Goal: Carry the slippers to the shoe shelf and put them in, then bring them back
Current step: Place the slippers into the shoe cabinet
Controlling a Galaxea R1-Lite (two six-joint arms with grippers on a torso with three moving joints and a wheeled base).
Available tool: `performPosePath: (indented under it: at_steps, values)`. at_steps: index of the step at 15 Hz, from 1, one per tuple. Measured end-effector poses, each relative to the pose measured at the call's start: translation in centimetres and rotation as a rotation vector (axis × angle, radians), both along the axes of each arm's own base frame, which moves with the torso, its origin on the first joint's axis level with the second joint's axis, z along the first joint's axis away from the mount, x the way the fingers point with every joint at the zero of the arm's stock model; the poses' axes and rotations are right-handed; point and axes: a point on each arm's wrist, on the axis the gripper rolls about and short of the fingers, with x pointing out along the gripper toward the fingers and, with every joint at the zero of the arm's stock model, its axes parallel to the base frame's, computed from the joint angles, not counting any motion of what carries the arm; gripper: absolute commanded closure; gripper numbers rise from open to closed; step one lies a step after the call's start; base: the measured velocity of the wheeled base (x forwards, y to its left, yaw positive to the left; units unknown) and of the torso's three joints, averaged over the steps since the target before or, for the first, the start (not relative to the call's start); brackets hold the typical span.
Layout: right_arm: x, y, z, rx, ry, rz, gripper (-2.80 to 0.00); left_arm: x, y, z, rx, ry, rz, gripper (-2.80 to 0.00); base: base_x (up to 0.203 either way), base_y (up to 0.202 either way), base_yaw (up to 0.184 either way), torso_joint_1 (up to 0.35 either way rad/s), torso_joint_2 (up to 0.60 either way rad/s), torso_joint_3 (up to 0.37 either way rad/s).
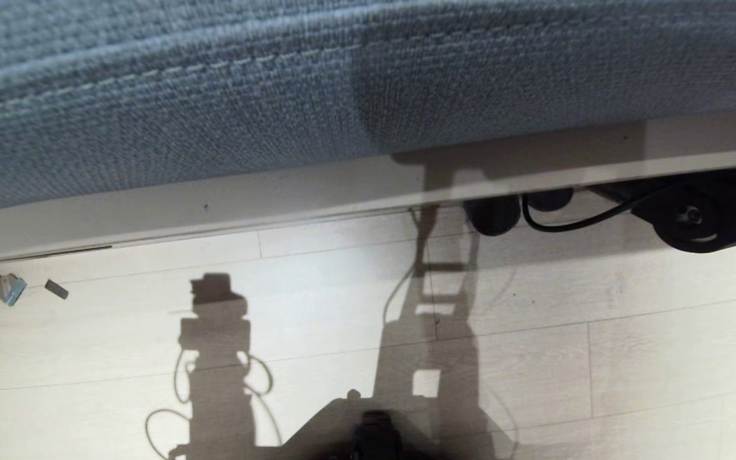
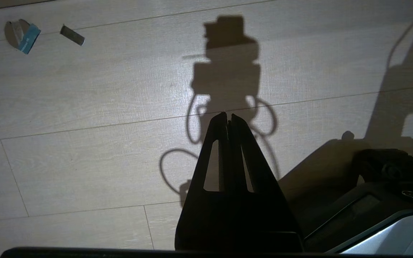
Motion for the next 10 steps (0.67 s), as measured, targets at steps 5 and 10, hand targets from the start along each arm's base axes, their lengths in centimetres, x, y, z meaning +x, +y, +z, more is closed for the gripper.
performPosePath:
  at_steps: [5, 10]
  values:
    - [-0.4, 0.4, -0.8, -0.011, 0.028, 0.010, -2.80, 0.0, 0.0, 0.0, -0.002, 0.000, 0.000, 0.00, 0.000, 0.000, 0.000, 0.000, 0.00, 0.000]
    - [-0.9, 0.4, -1.3, -0.044, 0.040, -0.017, -2.80, 0.0, 0.0, 0.0, -0.002, 0.000, 0.000, 0.00, 0.000, 0.000, 0.000, 0.000, 0.00, 0.000]
